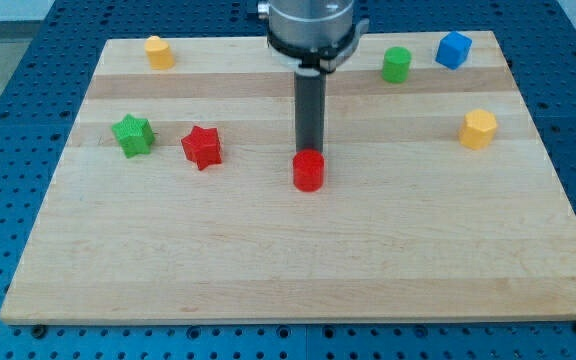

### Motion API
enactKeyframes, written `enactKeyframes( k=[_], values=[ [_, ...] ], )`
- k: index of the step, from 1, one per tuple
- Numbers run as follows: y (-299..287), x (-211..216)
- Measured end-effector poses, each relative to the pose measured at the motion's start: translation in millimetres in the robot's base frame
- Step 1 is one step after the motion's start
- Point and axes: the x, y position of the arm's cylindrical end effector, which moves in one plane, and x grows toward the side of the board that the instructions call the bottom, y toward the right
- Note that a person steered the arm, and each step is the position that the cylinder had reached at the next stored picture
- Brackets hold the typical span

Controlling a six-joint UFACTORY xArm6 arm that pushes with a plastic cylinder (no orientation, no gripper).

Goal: Slide the red circle towards the bottom left

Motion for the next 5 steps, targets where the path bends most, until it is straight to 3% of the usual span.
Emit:
enactKeyframes(
  k=[3, 5],
  values=[
    [49, 16],
    [22, 29]
  ],
)
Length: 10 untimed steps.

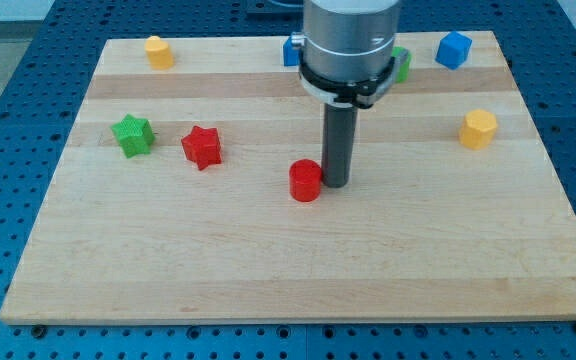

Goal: Slide the red circle towards the bottom left

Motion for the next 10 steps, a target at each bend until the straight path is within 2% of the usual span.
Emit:
enactKeyframes(
  k=[2, 4, 8, 10],
  values=[
    [-6, -13],
    [-41, -6],
    [-81, 74],
    [-104, 88]
  ],
)
